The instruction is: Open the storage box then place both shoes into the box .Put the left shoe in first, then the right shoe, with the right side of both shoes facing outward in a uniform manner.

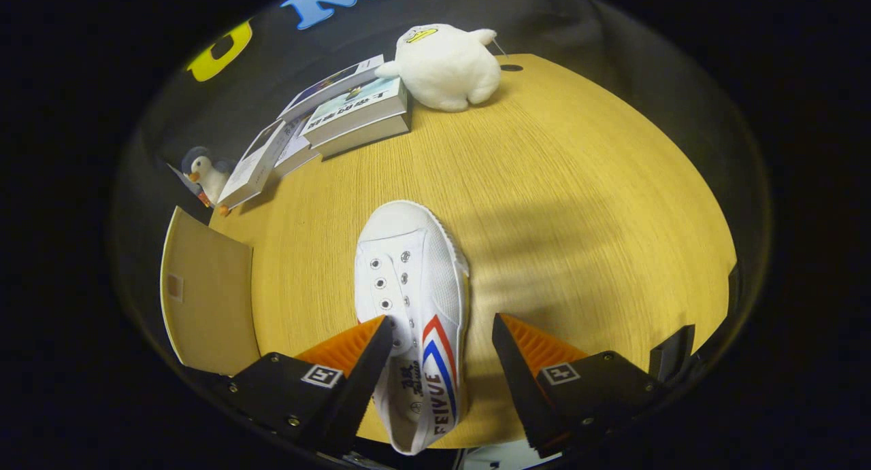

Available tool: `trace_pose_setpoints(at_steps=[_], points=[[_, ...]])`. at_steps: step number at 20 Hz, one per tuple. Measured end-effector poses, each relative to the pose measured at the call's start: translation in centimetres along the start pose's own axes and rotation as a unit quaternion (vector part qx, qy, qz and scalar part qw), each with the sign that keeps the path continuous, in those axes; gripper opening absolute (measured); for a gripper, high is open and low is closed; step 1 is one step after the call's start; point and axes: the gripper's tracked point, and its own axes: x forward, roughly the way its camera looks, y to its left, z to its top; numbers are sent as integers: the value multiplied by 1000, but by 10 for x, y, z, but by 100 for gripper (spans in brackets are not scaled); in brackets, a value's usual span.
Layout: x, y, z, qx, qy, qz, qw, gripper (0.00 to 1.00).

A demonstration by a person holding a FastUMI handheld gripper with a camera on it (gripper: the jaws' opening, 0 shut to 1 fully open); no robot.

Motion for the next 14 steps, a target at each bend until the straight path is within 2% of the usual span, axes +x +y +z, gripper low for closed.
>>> trace_pose_setpoints(at_steps=[1,3,4,5,7,10,11,14], points=[[0,2,-2,7,5,9,1000,78],[-1,1,-1,10,8,2,1000,62],[0,2,-1,11,12,0,1000,58],[0,-11,2,7,2,-31,999,54],[-3,-7,0,19,6,-28,999,17],[-18,-6,3,63,-13,-27,998,17],[-15,-6,6,78,-17,-26,996,1],[-33,14,10,110,-22,8,994,1]])
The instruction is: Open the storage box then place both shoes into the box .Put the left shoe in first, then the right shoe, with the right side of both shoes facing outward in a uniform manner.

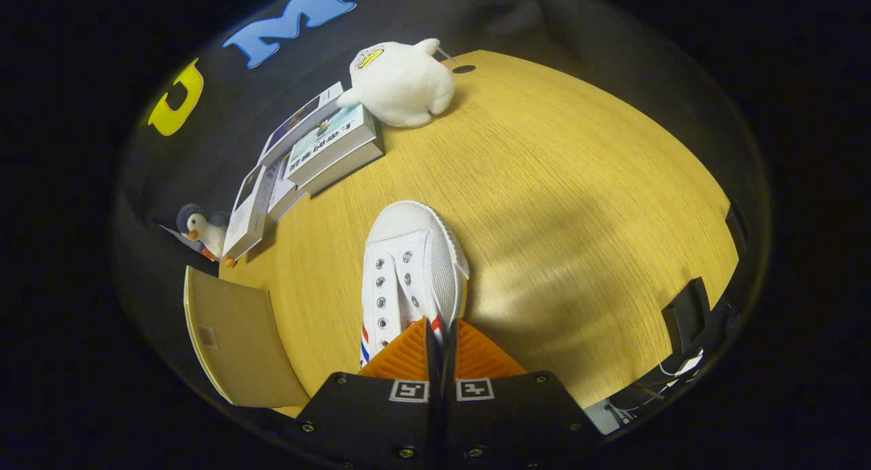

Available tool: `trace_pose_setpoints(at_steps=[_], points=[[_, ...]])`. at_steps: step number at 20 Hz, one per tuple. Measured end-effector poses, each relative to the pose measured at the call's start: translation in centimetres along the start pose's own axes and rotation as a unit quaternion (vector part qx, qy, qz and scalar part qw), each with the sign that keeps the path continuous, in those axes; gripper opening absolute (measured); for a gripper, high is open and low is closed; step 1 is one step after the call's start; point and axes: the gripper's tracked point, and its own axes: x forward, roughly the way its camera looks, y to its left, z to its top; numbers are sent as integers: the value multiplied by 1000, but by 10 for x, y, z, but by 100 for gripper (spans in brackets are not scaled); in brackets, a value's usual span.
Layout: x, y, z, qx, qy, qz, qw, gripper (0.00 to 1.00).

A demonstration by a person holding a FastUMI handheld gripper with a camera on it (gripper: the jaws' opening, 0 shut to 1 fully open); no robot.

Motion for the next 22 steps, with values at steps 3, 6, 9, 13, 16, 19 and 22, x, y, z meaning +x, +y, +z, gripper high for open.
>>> trace_pose_setpoints(at_steps=[3,6,9,13,16,19,22], points=[[-14,28,4,-6,-2,23,1000,0],[-30,66,3,-24,1,50,998,1],[-43,105,2,-47,-1,74,996,1],[-53,152,-6,-82,0,90,993,1],[-58,187,-15,-110,0,105,988,1],[-63,221,-24,-130,4,127,983,1],[-68,251,-36,-150,10,140,979,0]])
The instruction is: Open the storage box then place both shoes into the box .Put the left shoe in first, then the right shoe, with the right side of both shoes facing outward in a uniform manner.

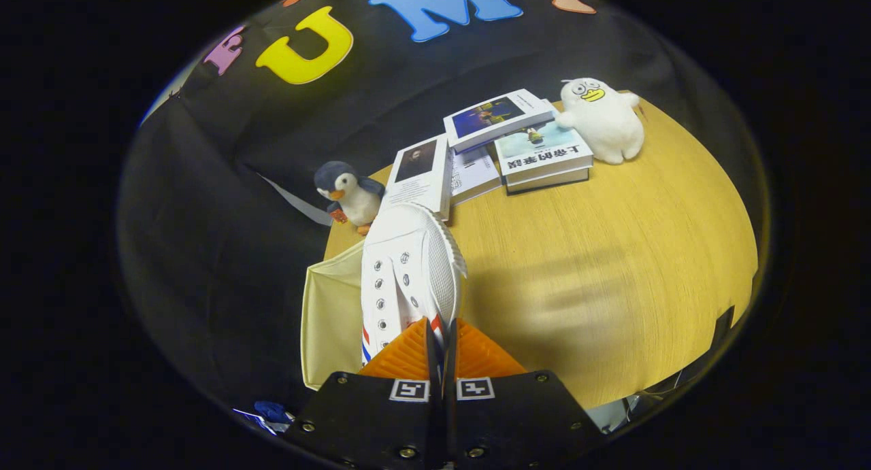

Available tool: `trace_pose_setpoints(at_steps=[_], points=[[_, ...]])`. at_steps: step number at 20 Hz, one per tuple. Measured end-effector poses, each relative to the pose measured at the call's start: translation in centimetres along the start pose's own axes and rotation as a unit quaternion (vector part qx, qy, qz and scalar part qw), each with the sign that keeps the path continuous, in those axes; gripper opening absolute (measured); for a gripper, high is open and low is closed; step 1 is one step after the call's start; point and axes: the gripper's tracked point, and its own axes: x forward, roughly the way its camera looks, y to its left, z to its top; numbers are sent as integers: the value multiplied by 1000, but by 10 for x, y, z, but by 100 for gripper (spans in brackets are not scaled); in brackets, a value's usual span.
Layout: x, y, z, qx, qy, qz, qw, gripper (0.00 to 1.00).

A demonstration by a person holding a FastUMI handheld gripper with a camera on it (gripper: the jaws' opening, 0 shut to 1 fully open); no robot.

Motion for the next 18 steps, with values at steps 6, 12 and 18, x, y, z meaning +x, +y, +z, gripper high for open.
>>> trace_pose_setpoints(at_steps=[6,12,18], points=[[24,53,-9,-31,16,24,999,1],[51,74,-27,-46,34,15,998,1],[53,93,-21,-55,2,45,997,57]])
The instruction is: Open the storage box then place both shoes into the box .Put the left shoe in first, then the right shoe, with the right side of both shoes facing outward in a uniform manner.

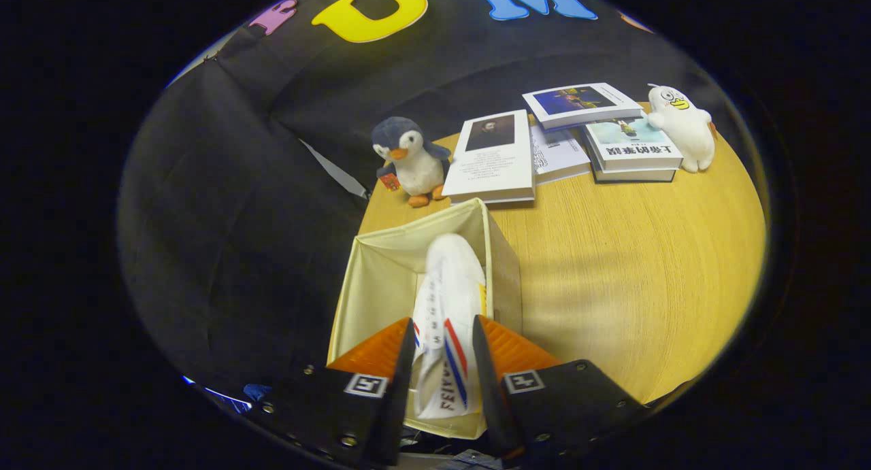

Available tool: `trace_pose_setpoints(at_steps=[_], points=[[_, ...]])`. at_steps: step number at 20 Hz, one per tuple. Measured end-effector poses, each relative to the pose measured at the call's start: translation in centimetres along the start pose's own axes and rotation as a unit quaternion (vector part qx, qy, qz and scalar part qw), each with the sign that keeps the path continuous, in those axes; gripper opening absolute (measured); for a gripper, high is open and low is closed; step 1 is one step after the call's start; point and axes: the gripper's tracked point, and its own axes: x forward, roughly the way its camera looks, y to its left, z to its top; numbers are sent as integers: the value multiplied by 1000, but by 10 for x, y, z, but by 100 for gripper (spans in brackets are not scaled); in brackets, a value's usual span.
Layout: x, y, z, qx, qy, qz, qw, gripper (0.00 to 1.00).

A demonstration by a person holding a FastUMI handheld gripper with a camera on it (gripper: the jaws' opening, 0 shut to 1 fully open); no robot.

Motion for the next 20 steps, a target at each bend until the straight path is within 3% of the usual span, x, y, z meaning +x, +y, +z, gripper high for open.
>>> trace_pose_setpoints(at_steps=[2,9,14,20], points=[[-14,-12,17,-13,-29,-20,999,99],[-89,-34,62,-77,-135,-52,986,98],[-156,-50,94,-133,-230,-89,960,98],[-232,-64,111,-147,-339,-107,923,98]])
